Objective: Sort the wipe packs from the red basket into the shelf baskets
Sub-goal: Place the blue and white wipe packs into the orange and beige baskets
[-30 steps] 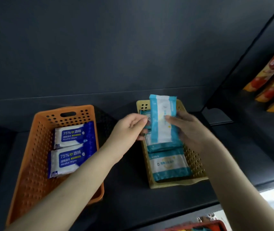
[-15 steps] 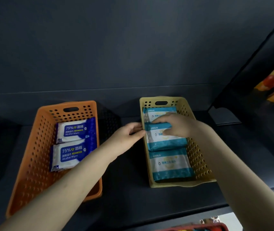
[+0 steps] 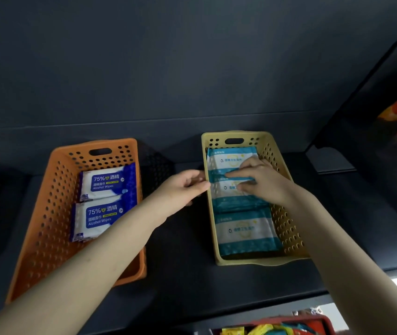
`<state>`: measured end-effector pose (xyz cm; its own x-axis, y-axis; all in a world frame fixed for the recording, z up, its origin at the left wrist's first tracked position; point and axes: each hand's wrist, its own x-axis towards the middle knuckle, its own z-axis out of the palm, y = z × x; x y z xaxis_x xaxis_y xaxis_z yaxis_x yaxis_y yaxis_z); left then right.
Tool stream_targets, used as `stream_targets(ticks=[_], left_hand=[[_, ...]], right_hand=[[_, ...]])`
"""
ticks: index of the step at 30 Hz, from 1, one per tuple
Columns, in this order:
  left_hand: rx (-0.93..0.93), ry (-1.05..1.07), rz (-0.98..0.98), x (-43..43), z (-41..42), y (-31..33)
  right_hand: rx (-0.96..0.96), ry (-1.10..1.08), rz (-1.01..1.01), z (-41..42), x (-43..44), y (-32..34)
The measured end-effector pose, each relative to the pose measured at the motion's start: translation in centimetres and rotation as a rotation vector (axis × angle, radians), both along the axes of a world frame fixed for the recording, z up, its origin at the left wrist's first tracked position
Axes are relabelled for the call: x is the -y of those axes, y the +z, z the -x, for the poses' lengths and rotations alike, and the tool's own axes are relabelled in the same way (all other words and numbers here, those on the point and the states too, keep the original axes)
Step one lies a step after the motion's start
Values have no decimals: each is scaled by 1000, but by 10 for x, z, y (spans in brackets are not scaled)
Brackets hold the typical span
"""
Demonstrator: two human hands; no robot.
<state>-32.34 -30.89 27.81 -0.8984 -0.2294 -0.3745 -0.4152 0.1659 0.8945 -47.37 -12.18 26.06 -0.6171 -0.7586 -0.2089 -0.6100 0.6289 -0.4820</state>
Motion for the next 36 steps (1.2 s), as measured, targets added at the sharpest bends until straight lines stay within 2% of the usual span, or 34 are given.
stream_targets(ticks=[4,9,14,18,21,28,32,36], left_hand=[[-22,14,45,0,-5,2],[-177,31,261,6,-36,14],[-391,-70,304,2,-121,37],[-458,-167,174,-4,-212,27],[-384,-229,111,-3,-283,-4],[-30,-311,65,-13,-415,-122],[139,-343,45,-29,-454,-179],[218,-331,36,-62,-457,-203]], right_hand=[[31,-104,35,-13,-5,21],[-81,-303,206,-73,-20,62],[-139,-511,454,-186,-33,73],[-126,-619,485,-303,-40,57],[-48,-697,441,-383,-44,24],[175,-789,149,-528,-67,-74],[330,-847,51,-570,-96,-113],[383,-912,29,-580,-138,-139]])
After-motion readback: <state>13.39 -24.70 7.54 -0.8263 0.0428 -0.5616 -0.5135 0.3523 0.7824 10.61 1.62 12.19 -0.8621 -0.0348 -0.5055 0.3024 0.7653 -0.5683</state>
